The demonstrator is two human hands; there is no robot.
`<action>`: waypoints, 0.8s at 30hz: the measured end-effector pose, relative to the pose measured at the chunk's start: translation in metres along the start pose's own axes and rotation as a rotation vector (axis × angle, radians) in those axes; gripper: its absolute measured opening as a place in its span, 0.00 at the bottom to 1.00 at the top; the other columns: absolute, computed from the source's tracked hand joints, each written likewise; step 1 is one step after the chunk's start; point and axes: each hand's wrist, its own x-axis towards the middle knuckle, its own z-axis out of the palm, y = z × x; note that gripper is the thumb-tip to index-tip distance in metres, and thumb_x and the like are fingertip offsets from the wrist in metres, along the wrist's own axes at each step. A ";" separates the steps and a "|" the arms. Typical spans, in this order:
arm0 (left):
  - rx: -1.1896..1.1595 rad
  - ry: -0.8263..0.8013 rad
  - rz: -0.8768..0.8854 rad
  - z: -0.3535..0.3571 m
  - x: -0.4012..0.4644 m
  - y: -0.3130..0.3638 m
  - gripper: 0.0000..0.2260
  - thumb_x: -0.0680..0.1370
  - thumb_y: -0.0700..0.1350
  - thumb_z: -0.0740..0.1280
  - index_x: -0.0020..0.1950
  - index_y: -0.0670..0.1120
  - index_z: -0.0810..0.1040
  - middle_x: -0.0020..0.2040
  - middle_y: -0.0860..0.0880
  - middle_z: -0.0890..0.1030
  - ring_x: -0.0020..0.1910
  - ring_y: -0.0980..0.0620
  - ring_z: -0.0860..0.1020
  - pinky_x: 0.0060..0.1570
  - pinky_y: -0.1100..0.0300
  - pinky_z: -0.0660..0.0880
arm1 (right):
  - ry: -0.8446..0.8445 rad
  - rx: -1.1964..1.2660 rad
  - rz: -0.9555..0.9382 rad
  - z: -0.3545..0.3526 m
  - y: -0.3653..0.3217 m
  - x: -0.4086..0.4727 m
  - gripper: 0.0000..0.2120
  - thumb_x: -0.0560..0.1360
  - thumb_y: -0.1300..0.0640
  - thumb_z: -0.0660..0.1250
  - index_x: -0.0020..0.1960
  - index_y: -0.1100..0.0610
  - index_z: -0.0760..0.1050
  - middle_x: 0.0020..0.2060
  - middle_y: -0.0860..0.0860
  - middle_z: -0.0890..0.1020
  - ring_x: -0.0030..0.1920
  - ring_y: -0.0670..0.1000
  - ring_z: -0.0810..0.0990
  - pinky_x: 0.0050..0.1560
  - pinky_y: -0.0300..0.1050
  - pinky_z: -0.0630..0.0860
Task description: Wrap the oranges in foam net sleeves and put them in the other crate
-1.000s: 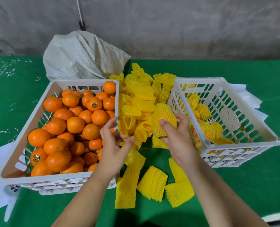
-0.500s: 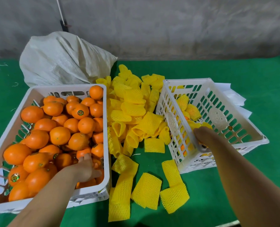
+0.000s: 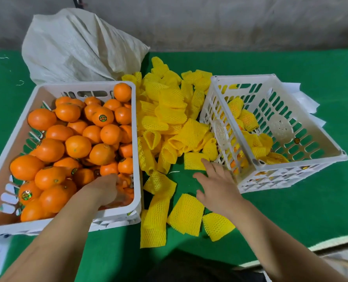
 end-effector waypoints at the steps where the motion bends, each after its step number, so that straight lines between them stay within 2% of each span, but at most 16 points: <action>1: -0.085 0.049 0.004 -0.002 -0.001 -0.003 0.14 0.83 0.49 0.68 0.67 0.46 0.78 0.57 0.46 0.80 0.56 0.43 0.79 0.55 0.48 0.76 | -0.138 0.033 0.077 0.012 0.003 -0.001 0.30 0.77 0.44 0.65 0.77 0.47 0.62 0.82 0.57 0.50 0.79 0.62 0.50 0.76 0.61 0.55; 2: -0.191 0.112 0.039 -0.004 0.000 -0.007 0.15 0.83 0.52 0.69 0.66 0.46 0.78 0.58 0.46 0.81 0.55 0.43 0.79 0.55 0.47 0.77 | -0.263 0.071 0.165 0.022 0.009 -0.001 0.33 0.77 0.45 0.66 0.78 0.47 0.58 0.82 0.58 0.47 0.79 0.62 0.48 0.76 0.60 0.55; 4: -0.443 0.251 0.090 -0.007 -0.005 -0.010 0.23 0.81 0.61 0.69 0.70 0.49 0.77 0.63 0.47 0.80 0.61 0.41 0.79 0.60 0.44 0.78 | -0.416 0.134 0.266 0.040 0.019 -0.002 0.41 0.75 0.48 0.70 0.80 0.45 0.50 0.80 0.59 0.44 0.79 0.64 0.48 0.74 0.58 0.60; 6: -0.696 0.378 0.145 -0.008 -0.020 -0.004 0.28 0.79 0.67 0.69 0.73 0.53 0.75 0.66 0.51 0.78 0.65 0.43 0.77 0.61 0.42 0.79 | -0.473 0.145 0.287 0.057 0.025 -0.005 0.45 0.75 0.56 0.70 0.81 0.39 0.48 0.79 0.56 0.39 0.78 0.64 0.50 0.69 0.56 0.69; 7: -0.790 0.446 0.192 -0.008 -0.030 0.001 0.29 0.78 0.68 0.69 0.74 0.55 0.74 0.66 0.53 0.77 0.66 0.46 0.76 0.60 0.45 0.79 | -0.466 0.153 0.297 0.064 0.026 -0.006 0.44 0.75 0.60 0.69 0.82 0.39 0.49 0.79 0.55 0.40 0.77 0.63 0.52 0.66 0.54 0.72; 9: -0.896 0.578 0.269 -0.004 -0.049 0.010 0.29 0.78 0.69 0.68 0.75 0.57 0.73 0.69 0.56 0.76 0.66 0.52 0.75 0.59 0.50 0.77 | -0.404 0.196 0.301 0.072 0.026 -0.002 0.40 0.77 0.66 0.67 0.81 0.43 0.57 0.80 0.54 0.48 0.75 0.62 0.57 0.67 0.53 0.72; 11: -1.026 0.640 0.325 -0.001 -0.069 0.023 0.28 0.78 0.70 0.67 0.75 0.59 0.74 0.70 0.57 0.77 0.67 0.53 0.77 0.61 0.50 0.77 | -0.340 0.240 0.293 0.074 0.025 0.003 0.33 0.79 0.68 0.65 0.81 0.51 0.62 0.78 0.55 0.58 0.76 0.61 0.60 0.73 0.53 0.68; 12: -1.109 0.629 0.353 0.002 -0.077 0.029 0.28 0.78 0.70 0.66 0.74 0.59 0.75 0.70 0.57 0.78 0.67 0.53 0.79 0.63 0.49 0.78 | -0.288 0.279 0.291 0.072 0.025 0.005 0.30 0.80 0.67 0.65 0.80 0.54 0.64 0.77 0.55 0.62 0.77 0.60 0.61 0.74 0.53 0.66; 14: -1.274 0.551 0.403 0.009 -0.091 0.044 0.25 0.79 0.70 0.65 0.72 0.60 0.76 0.69 0.57 0.80 0.65 0.54 0.81 0.61 0.49 0.81 | -0.071 0.430 0.280 0.059 0.021 0.006 0.25 0.80 0.62 0.67 0.76 0.55 0.70 0.72 0.55 0.69 0.73 0.57 0.68 0.71 0.49 0.69; 16: -1.412 0.412 0.427 0.016 -0.099 0.060 0.15 0.83 0.66 0.63 0.67 0.64 0.79 0.66 0.58 0.81 0.60 0.58 0.83 0.53 0.55 0.83 | 0.155 0.693 0.291 0.032 0.010 0.007 0.24 0.78 0.56 0.71 0.73 0.49 0.73 0.67 0.51 0.73 0.68 0.51 0.72 0.64 0.44 0.69; 17: -1.442 0.349 0.411 0.018 -0.103 0.070 0.10 0.85 0.61 0.62 0.63 0.67 0.80 0.64 0.60 0.80 0.56 0.61 0.84 0.48 0.59 0.84 | 0.197 0.875 0.308 0.013 0.003 0.005 0.28 0.75 0.51 0.72 0.73 0.42 0.71 0.67 0.48 0.72 0.67 0.47 0.71 0.64 0.44 0.67; 19: -1.538 0.223 0.352 0.027 -0.106 0.088 0.10 0.87 0.54 0.61 0.57 0.67 0.80 0.58 0.61 0.82 0.49 0.61 0.86 0.41 0.61 0.83 | 0.125 1.213 0.284 -0.022 -0.010 0.002 0.37 0.67 0.46 0.72 0.72 0.27 0.64 0.71 0.39 0.69 0.68 0.43 0.70 0.67 0.49 0.69; 20: -1.616 0.148 0.306 0.031 -0.106 0.095 0.07 0.87 0.56 0.62 0.57 0.64 0.80 0.56 0.58 0.84 0.47 0.56 0.87 0.40 0.58 0.83 | 0.074 1.301 0.223 -0.036 -0.016 0.000 0.41 0.65 0.46 0.72 0.72 0.23 0.60 0.74 0.37 0.67 0.70 0.43 0.70 0.70 0.54 0.69; 22: -1.714 0.039 0.233 0.037 -0.111 0.106 0.11 0.84 0.60 0.63 0.61 0.58 0.79 0.51 0.50 0.88 0.44 0.48 0.88 0.37 0.54 0.83 | 0.012 1.332 0.057 -0.057 -0.026 -0.008 0.46 0.65 0.49 0.72 0.73 0.20 0.54 0.78 0.36 0.61 0.76 0.46 0.64 0.75 0.61 0.65; 24: -1.771 -0.014 0.230 0.041 -0.113 0.111 0.17 0.84 0.61 0.64 0.68 0.54 0.77 0.55 0.44 0.87 0.44 0.44 0.87 0.34 0.53 0.82 | 0.017 1.317 -0.075 -0.073 -0.033 -0.018 0.47 0.66 0.51 0.71 0.74 0.20 0.51 0.80 0.34 0.56 0.80 0.46 0.58 0.78 0.63 0.58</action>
